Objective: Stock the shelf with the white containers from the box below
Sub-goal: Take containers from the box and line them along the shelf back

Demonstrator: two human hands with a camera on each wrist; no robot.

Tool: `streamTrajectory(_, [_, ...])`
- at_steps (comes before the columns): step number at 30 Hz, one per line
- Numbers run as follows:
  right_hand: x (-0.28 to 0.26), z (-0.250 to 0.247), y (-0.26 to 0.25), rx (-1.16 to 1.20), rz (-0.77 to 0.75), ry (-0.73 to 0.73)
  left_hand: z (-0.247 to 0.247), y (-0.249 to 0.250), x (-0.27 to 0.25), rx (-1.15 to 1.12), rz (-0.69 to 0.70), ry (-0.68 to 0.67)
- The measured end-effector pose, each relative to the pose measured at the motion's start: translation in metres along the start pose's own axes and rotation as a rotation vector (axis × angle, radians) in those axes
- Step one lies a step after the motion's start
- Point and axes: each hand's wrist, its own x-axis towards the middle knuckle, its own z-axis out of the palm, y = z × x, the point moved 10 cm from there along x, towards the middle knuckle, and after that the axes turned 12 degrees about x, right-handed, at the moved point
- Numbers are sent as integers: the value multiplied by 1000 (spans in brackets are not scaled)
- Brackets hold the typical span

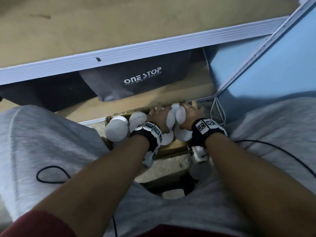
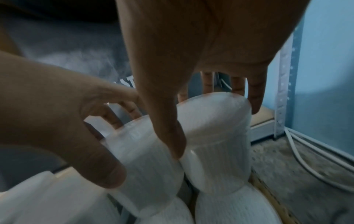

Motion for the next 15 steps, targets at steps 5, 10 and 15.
streamTrajectory(5, [-23, -26, -22, -6, -73, 43, -41, -1, -25, -3, 5, 91])
streamTrajectory(10, [-55, -54, -41, -7, -132, 113, -72, -4, -51, 1, 4, 109])
streamTrajectory(15, [-92, -82, -63, 4, -202, 148, -107, -8, -81, 51, 22, 159])
